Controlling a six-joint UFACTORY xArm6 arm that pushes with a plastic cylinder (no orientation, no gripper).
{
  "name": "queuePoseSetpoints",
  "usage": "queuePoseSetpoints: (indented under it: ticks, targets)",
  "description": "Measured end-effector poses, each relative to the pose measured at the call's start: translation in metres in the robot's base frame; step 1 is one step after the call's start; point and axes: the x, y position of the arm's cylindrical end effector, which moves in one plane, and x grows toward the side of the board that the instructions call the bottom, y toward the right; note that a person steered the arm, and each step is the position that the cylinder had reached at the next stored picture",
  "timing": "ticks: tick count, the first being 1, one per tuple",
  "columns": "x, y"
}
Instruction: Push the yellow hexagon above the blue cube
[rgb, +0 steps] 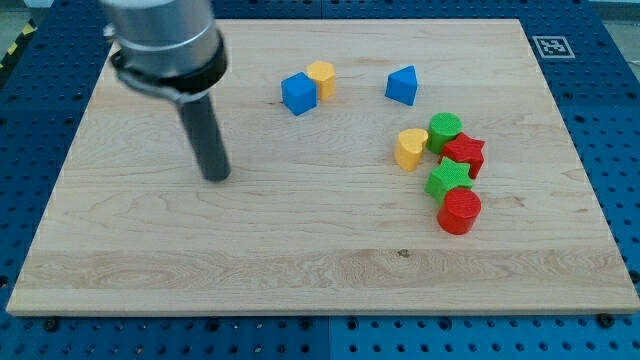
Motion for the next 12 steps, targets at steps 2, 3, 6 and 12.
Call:
queuePoseSetpoints:
  ticks: [2, 3, 6, 12]
  targets:
    - [-0.135, 0.019]
    - [-0.154, 0.087]
    - [-0.178, 0.325]
    - [-0.164, 0.151]
